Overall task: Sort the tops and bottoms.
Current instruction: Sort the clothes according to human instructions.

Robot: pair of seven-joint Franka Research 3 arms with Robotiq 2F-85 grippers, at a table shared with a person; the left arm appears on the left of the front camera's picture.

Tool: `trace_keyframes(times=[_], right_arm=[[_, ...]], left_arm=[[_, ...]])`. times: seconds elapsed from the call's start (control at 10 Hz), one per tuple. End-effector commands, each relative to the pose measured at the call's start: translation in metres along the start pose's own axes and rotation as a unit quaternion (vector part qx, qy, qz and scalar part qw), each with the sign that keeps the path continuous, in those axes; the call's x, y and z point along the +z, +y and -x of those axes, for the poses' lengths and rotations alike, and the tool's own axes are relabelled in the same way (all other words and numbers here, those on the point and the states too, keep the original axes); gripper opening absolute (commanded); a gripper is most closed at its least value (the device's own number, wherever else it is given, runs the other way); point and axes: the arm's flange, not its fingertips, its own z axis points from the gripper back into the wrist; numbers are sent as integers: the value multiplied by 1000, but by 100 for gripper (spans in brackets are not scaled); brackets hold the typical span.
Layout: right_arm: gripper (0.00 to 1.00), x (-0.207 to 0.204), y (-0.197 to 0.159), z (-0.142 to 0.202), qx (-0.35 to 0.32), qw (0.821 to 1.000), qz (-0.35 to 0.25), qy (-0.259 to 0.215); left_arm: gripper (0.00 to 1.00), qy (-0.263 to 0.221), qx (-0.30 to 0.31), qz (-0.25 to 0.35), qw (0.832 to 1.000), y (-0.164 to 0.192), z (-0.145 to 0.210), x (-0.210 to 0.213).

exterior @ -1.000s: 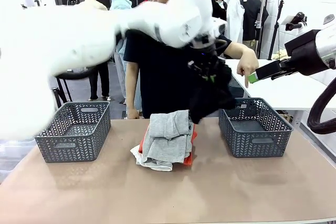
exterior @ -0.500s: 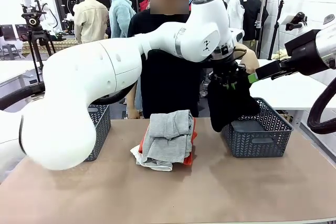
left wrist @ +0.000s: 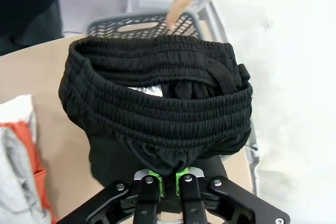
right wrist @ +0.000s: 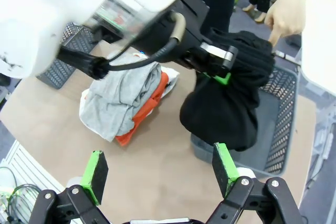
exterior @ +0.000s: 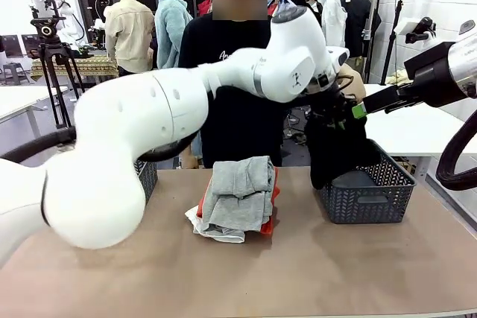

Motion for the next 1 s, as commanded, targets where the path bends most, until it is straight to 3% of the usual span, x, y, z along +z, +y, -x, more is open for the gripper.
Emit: trace_keyframes(times=[0.0,0.3,0.9], right_arm=[[100,-2,-1,1,-7,1000,-10,-3],[100,-2,-1,1,-7,1000,-10,-3],[100,-2,-1,1,-7,1000,-10,-3]], left_arm=[[0,-19,12,51,998,-31,-42,-26],[0,-67,29,94,993,-43,-59,-29],[0,-12,39,112,993,-63,-50,-99]])
